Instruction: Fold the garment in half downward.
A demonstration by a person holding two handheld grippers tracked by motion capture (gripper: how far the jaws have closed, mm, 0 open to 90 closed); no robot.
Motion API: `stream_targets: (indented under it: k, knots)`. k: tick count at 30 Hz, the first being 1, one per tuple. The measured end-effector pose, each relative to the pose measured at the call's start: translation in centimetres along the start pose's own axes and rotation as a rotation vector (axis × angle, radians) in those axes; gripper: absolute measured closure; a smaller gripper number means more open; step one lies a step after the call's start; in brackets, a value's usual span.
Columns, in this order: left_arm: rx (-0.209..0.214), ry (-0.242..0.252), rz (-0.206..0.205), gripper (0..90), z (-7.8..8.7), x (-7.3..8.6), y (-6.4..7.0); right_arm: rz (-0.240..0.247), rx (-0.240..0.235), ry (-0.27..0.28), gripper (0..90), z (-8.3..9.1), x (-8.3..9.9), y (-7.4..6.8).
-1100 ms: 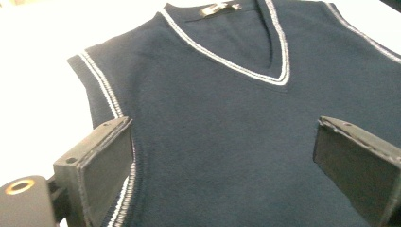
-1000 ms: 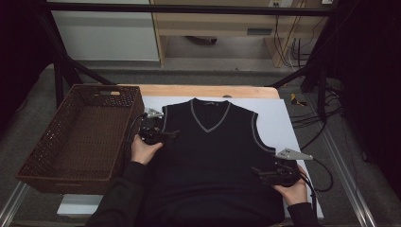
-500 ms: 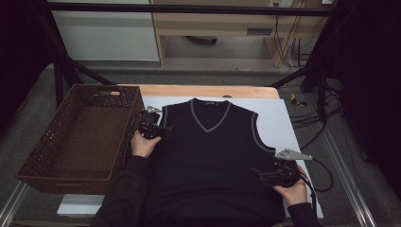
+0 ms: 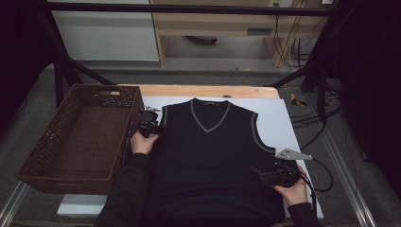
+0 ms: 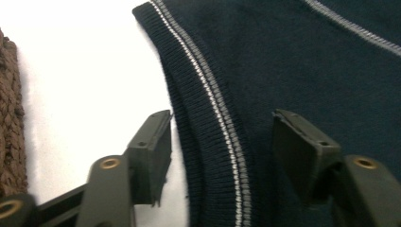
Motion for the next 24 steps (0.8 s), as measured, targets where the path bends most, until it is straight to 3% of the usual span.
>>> stream_targets:
  k: [8, 13, 18, 24]
  knots:
    - [0.029, -0.003, 0.027, 55.1, 0.05, 0.24, -0.32, 0.003, -0.004, -0.001, 2.1, -0.05, -0.01, 0.01]
    - [0.061, -0.011, 0.061, 68.5, 0.18, 0.4, -0.04, 0.001, -0.005, -0.003, 2.5, -0.17, -0.06, 0.08]
    - [0.065, -0.015, 0.05, 75.4, 0.14, 0.43, 0.27, 0.004, -0.006, 0.0, 3.2, -0.44, -0.31, 0.14]
    - [0.058, -0.021, 0.036, 77.4, 0.13, 0.43, 0.37, 0.014, -0.003, 0.015, 5.0, -0.68, -0.94, 0.41]
Point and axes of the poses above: each handheld gripper's, and its own axes: z roughly backward along the jaws, x roughly out of its underside, y roughly to its right, the point moved 10 cm from there along -z, roughly forward along the jaws, and after that the axes turned 1 degree about y, right-handed, at the moved point
